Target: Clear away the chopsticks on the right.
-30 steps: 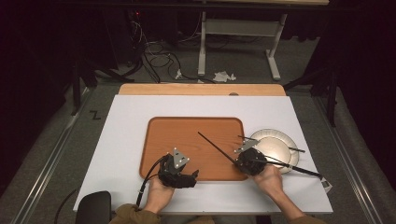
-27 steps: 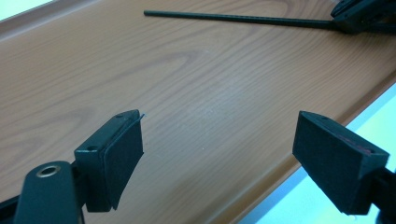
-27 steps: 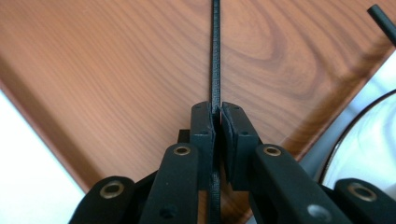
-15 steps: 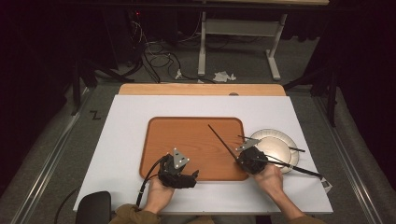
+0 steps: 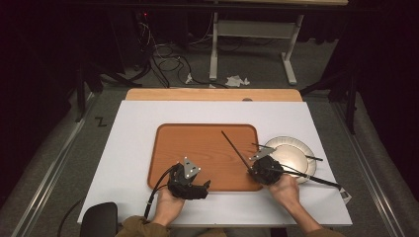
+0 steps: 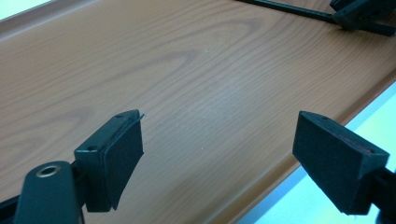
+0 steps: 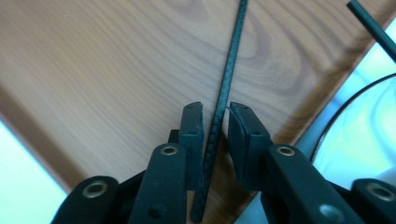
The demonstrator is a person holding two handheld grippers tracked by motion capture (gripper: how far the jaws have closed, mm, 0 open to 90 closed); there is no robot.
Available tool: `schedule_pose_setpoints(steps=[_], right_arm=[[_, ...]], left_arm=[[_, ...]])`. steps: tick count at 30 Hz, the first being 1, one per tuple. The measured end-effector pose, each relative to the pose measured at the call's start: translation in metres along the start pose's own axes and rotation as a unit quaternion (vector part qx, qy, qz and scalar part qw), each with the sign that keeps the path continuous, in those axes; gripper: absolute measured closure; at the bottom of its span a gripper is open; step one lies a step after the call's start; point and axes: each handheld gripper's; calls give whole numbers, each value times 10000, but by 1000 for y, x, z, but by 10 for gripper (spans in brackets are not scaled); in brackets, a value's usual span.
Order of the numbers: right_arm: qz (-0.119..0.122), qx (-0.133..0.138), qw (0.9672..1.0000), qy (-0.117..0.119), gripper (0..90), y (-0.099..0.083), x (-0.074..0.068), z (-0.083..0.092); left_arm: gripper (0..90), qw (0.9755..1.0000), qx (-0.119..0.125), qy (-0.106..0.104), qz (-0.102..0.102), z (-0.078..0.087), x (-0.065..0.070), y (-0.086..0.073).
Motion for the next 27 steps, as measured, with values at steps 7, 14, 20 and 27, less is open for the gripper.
schedule_pose_setpoints(steps=[7,14,20,27], right_arm=[[15,51,10000,69,742,-1,0,5],[19,215,9994,256,710,-3,-1,15],[21,398,9984,398,682,-3,0,23],[48,663,9961,573,661,-5,3,37]], left_arm=[[165,10000,3,-3,1,0,0,0],[165,10000,-4,-4,-5,0,0,0],[165,10000,-4,-3,-4,0,0,0],[165,10000,-5,3,-10,0,0,0]])
Point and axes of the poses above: each handheld gripper's, and its own axes: z roughly backward along the jaws, y roughly out of its top, x roughly to its right, and after that the axes turned 2 degrees about x, right-handed
